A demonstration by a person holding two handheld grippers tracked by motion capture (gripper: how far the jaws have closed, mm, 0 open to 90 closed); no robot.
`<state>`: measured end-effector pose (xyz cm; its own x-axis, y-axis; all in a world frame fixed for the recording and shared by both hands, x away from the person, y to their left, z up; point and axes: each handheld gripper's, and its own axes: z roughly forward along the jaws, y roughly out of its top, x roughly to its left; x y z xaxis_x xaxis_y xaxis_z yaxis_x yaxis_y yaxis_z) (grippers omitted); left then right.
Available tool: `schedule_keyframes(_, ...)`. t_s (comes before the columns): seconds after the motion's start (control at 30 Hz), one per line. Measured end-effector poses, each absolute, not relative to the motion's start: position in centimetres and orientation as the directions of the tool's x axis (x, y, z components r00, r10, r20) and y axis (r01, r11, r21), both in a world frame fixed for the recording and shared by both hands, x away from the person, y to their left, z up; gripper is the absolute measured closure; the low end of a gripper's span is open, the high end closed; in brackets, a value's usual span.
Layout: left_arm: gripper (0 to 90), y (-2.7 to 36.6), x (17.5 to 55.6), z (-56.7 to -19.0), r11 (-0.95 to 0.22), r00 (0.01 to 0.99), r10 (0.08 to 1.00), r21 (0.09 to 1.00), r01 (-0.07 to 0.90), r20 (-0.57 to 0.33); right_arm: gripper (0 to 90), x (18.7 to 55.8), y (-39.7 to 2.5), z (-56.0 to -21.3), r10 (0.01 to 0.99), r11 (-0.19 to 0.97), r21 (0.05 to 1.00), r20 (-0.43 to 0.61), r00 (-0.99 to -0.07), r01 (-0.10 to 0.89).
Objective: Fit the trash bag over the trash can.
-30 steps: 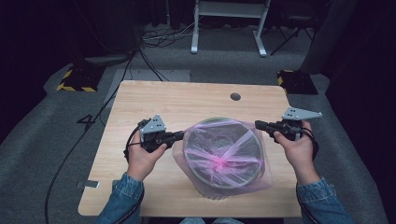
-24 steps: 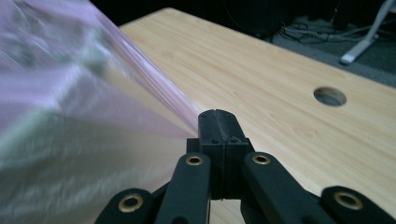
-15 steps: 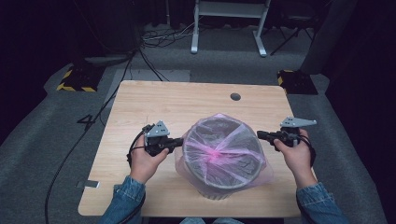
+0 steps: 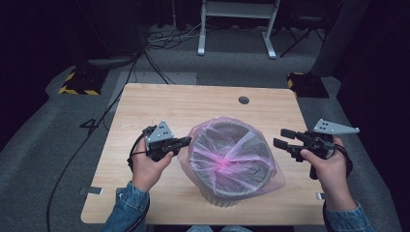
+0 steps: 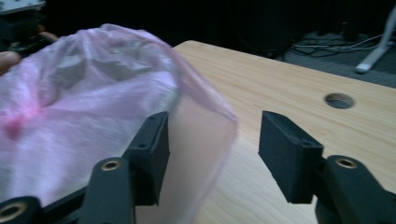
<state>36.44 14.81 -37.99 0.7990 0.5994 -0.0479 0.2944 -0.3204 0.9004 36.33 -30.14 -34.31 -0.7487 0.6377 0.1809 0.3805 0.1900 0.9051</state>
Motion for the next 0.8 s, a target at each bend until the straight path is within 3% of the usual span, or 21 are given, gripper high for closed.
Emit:
schedule_keyframes(0.23,89.9,14.2,36.8,-37.8,-0.323,0.807,0.588,0.9,0.292,-0.051,46.5,37.4,-27.3,-34.1,0.592,0.267,0.876,0.18,-0.786,0.401)
schedule_keyframes(0.37,89.9,14.1,36.9,-37.7,-0.327,0.811,0.583,0.9,0.287,-0.046,67.4,38.0,-26.1,-34.2,0.551,0.294,0.861,0.202,-0.81,0.415)
schedule_keyframes(0.5,89.9,14.2,36.8,-37.6,-0.32,0.809,0.586,0.903,0.287,-0.049,88.7,37.7,-26.1,-33.3,0.582,0.278,0.889,0.146,-0.8,0.364)
schedule_keyframes(0.8,90.0,14.2,37.8,-38.3,-0.334,0.801,0.595,0.886,0.321,-0.066,90.0,37.4,-27.6,-33.1,0.63,0.305,0.891,0.076,-0.773,0.336)
